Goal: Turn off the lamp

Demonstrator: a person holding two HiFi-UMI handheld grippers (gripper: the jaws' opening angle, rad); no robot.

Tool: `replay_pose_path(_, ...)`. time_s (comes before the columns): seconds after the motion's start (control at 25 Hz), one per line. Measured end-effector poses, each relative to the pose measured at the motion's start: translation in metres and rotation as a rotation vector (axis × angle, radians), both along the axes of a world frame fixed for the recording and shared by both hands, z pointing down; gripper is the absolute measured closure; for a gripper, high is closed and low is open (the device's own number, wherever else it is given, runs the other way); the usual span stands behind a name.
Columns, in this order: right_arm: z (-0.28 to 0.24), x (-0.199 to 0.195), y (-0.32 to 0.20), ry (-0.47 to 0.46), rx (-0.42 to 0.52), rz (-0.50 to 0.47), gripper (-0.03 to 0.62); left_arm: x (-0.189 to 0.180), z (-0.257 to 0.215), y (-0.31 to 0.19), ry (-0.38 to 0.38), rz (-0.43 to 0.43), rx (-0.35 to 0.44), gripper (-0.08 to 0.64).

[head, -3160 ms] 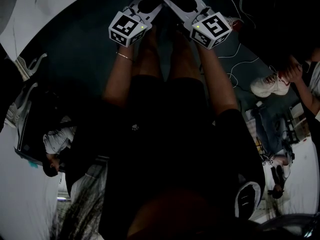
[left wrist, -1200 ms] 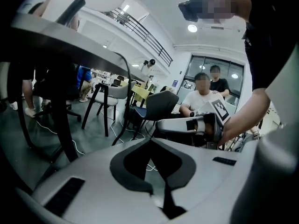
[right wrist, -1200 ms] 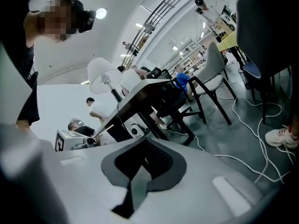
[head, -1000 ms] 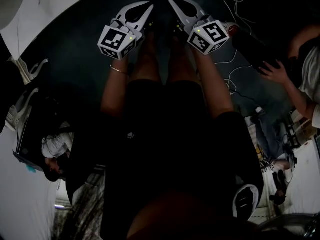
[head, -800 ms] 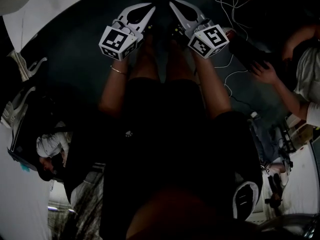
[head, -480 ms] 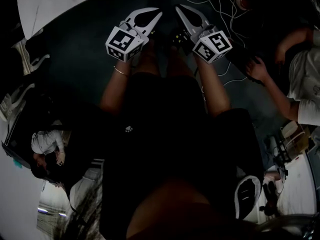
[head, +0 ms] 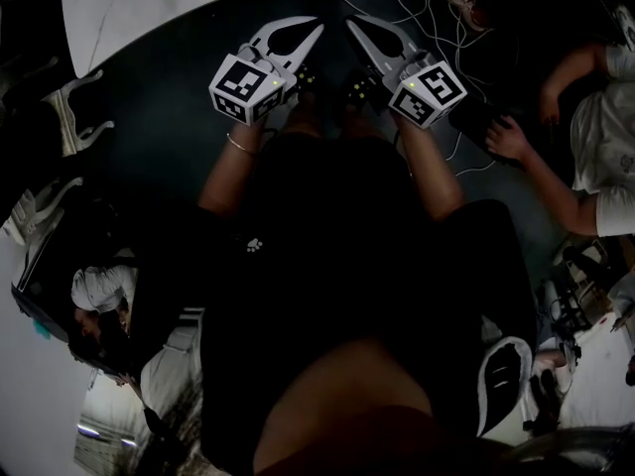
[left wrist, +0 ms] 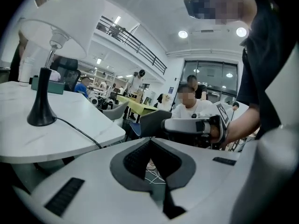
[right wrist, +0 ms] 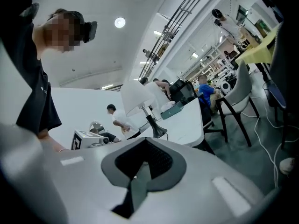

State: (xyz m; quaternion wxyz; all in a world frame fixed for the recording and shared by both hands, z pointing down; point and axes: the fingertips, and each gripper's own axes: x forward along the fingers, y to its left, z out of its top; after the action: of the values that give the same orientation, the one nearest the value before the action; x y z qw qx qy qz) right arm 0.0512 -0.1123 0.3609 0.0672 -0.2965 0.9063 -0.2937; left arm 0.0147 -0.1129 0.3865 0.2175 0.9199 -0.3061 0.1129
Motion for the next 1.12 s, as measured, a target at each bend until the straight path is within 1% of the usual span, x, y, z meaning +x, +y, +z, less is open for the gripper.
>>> replay_pose_path(0.12,-0.019,0.002,0.006,-0.005,0.042,-0.013,0.592,-0.002,-0.015,0.002,-0.009,-0.004,0.027,0.554)
replay_pose_path(0.24,-0.040,0.006,0.011,-0.010,0.075,-0.026,0.592,-0.003,-0.028,0.005,0.001,-0.002,0.048,0.554)
replay_pose_path(0.4,-0.057,0.009,0.011,-0.009,0.099,-0.028,0.592,-0.009,-0.038,0.004,-0.005,-0.018,0.058,0.554)
replay_pose_path(0.56,-0.070,0.011,0.012,-0.021,0.121,-0.010,0.592,-0.011,-0.046,0.001,0.000,-0.012,0.081,0.554)
replay_pose_path(0.76,-0.077,0.007,0.011,-0.033,0.137,-0.020,0.592,-0.015,-0.057,-0.005,0.022,-0.032,0.115,0.554)
replay_pose_path(0.92,-0.080,0.007,0.009,-0.034,0.140,-0.025,0.592,-0.017,-0.059,-0.007,0.032,-0.045,0.121,0.554)
replay_pose_path(1.12,-0.082,0.010,0.005,-0.030,0.145,-0.015,0.592,-0.014,-0.059,-0.010,0.033,-0.034,0.123,0.554)
